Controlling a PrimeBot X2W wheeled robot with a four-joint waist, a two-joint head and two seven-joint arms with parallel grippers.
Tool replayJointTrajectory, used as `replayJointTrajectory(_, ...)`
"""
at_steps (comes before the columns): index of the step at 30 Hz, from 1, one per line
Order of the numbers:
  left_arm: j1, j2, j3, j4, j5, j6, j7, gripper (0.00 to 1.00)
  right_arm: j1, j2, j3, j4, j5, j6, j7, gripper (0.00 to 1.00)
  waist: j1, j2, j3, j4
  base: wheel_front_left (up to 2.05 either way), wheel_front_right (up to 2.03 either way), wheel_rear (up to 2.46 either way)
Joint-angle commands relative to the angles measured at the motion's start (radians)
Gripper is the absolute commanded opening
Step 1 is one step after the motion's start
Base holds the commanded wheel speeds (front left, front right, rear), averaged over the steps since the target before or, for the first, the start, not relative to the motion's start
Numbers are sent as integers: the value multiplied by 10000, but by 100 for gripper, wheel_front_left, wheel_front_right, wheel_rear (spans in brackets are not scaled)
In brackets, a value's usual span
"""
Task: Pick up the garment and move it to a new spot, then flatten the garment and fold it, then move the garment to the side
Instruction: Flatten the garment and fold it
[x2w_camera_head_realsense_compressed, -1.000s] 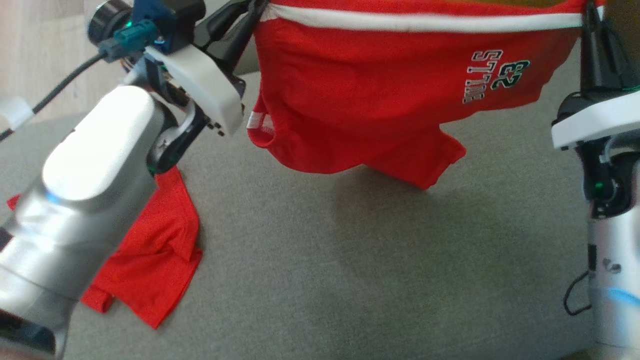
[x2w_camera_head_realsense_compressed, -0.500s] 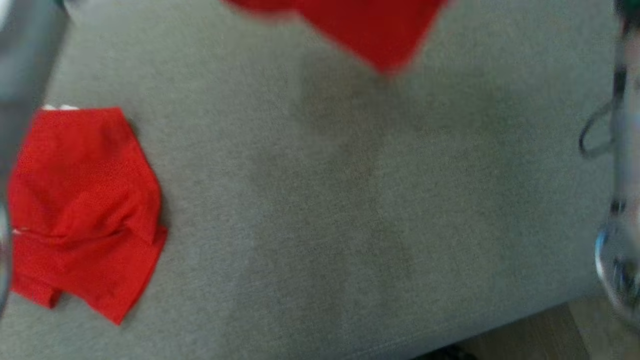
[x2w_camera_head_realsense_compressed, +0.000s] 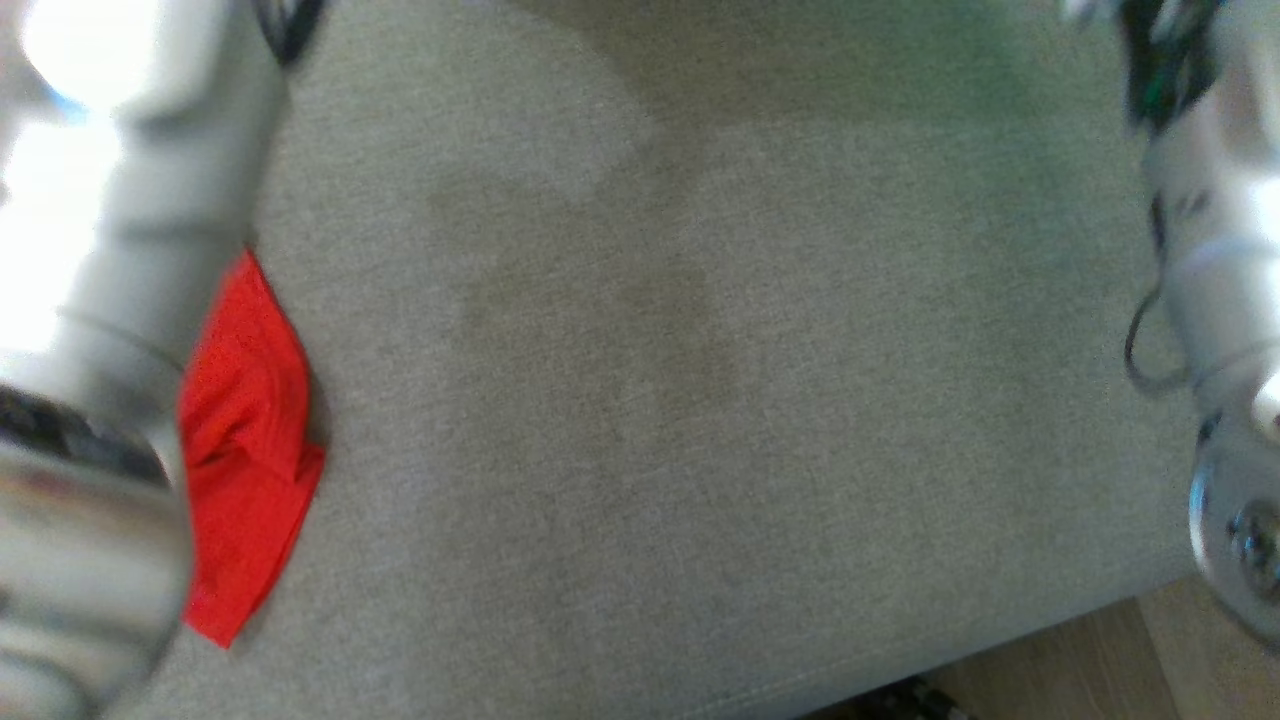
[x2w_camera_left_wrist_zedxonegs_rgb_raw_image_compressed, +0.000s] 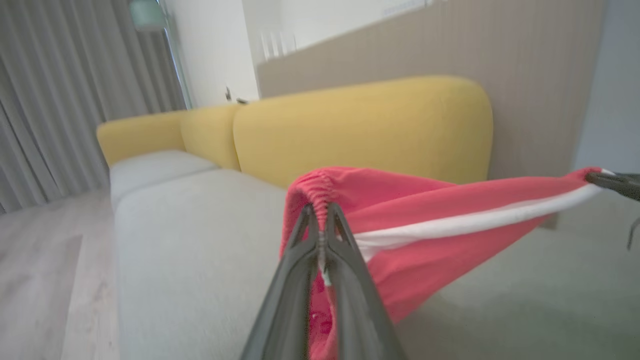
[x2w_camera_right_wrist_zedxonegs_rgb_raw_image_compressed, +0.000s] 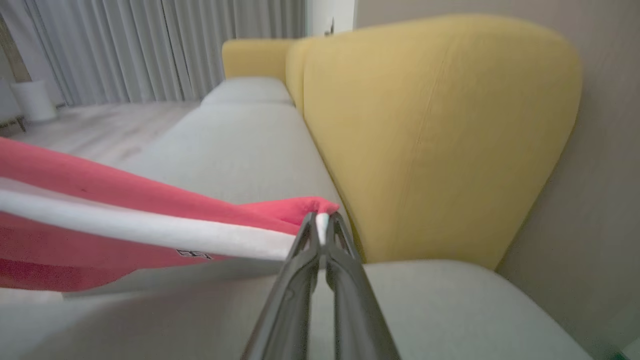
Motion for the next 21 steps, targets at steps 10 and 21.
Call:
replayJointTrajectory(10, 4172, 604, -1972, -1074, -990, -63, 555, 0, 1859, -1010, 2071, 1222, 602, -7, 1575, 0, -1, 1, -1228, 224, 0, 0, 0)
replayJointTrajectory(21, 6394, 1585, -2747, -3609, -1272, 445, 947, 0, 3476, -2244, 3844, 299, 2305, -7, 3204, 0, -1, 1, -2533, 32, 0, 0, 0)
